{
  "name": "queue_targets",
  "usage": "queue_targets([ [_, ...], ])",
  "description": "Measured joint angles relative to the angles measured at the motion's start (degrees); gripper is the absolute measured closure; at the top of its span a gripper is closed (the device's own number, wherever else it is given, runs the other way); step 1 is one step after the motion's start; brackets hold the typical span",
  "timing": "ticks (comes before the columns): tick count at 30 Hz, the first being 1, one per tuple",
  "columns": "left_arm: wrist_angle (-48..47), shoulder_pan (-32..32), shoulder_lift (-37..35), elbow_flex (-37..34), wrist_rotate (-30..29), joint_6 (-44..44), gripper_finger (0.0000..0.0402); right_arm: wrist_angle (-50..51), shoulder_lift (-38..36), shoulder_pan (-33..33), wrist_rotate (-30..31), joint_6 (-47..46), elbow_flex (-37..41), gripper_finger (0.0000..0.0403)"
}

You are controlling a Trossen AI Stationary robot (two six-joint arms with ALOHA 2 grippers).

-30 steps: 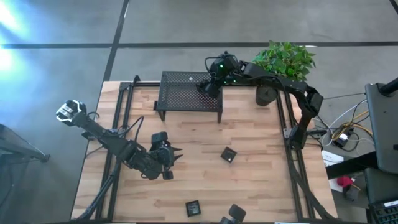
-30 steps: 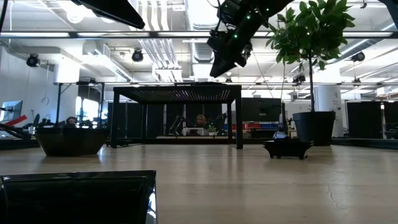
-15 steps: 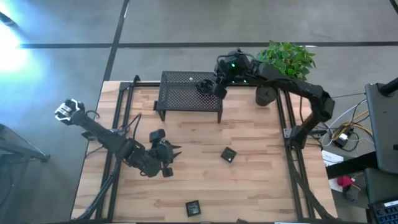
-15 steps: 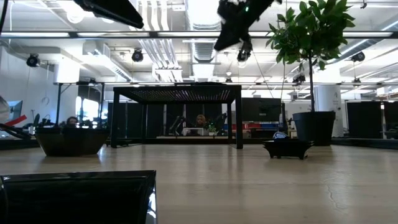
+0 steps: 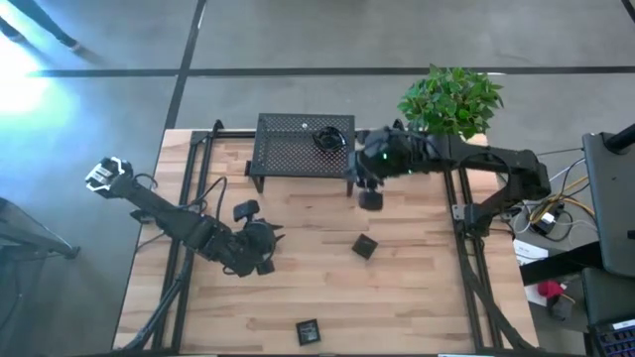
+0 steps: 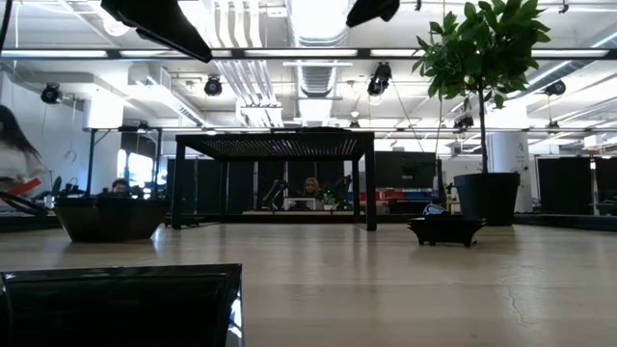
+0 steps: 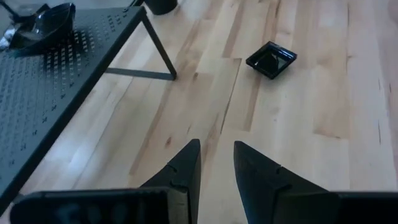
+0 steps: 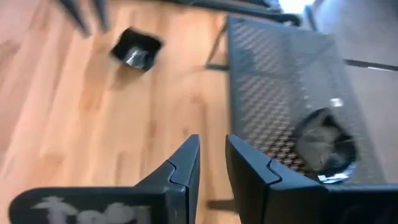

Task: Pick & Place Mini shaped plates
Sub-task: Stack the black square plate on top of the other black square plate

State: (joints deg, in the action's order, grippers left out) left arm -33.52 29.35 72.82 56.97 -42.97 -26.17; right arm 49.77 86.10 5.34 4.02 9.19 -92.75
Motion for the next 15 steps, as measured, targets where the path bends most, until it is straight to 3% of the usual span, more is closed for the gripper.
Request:
queue_targets([
  [8, 1.7, 1.5, 0.6, -0.2, 4.6, 3.2, 0.0312, 5.5, 0.3, -8.7, 0.0, -0.2, 0.2, 0.0328],
  [15, 13.0, 5.8, 6.7, -2.1, 9.5, 7.4, 0.0312, 5.6, 0.2, -13.5, 0.0, -1.1, 0.3, 0.0334],
])
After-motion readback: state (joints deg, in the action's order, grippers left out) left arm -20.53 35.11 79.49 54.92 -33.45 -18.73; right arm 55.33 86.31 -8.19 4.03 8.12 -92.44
